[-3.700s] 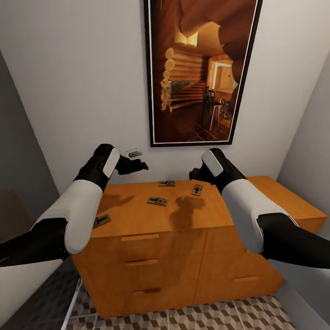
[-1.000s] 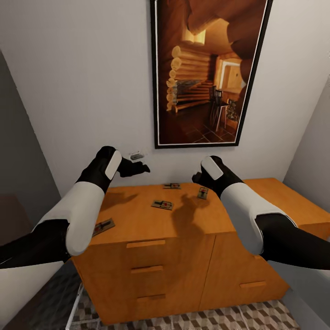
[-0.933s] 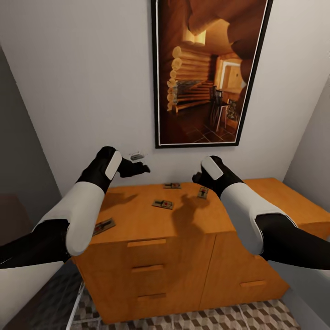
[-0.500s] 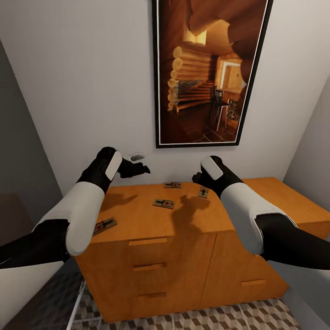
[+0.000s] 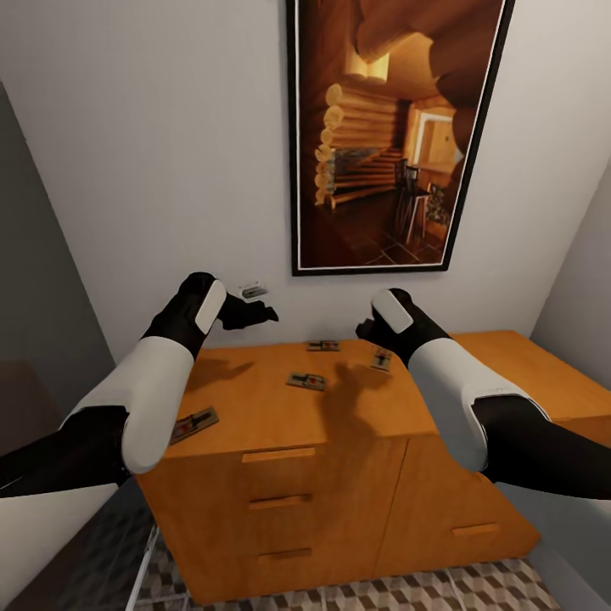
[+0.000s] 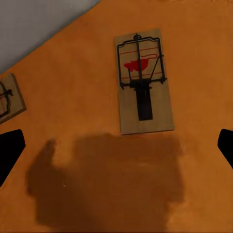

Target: Take the four mousetraps from the cabinet in the bathroom and place them on the bathroom floor. Make sure all four end up on the same floor surface, and ensure that at least two of them are either under or directly next to the same bathroom sink.

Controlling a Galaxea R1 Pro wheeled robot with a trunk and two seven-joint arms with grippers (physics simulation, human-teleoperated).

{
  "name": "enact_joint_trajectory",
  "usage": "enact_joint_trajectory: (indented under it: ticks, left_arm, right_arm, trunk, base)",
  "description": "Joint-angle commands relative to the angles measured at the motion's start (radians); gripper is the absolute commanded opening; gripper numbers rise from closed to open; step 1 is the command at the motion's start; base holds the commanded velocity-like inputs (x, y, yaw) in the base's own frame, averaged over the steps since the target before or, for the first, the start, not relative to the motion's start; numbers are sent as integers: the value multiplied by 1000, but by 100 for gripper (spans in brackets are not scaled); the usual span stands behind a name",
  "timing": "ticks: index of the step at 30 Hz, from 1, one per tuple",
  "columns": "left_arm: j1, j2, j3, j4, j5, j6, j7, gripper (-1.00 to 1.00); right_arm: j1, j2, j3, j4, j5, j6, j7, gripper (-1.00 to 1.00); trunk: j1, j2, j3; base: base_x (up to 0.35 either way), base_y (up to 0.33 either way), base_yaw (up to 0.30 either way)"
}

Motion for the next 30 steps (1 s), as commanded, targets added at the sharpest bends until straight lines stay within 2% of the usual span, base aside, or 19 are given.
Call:
enact_joint_trajectory:
  ticks: [1, 11, 24, 30]
  left_arm:
    - [-1, -1, 6, -1, 0, 5, 0, 100]
    - [-1, -1, 6, -1, 0, 4, 0, 100]
    - [-1, -1, 7, 0, 0, 4, 0, 100]
    - [0, -1, 7, 1, 0, 4, 0, 100]
  right_arm:
    - [-1, 0, 3, -1, -5, 5, -6, 100]
    - [-1, 0, 5, -1, -5, 5, -7, 100]
    - [-1, 0, 5, 0, -1, -17, -11, 100]
    - [-1, -1, 6, 1, 1, -33, -40, 100]
  trunk:
    - [0, -1, -1]
    - [0, -1, -1]
    - [0, -1, -1]
    - [0, -1, -1]
  base:
    - [203, 140, 0]
    - [216, 140, 0]
    - [31, 18, 0]
    - [3, 1, 0]
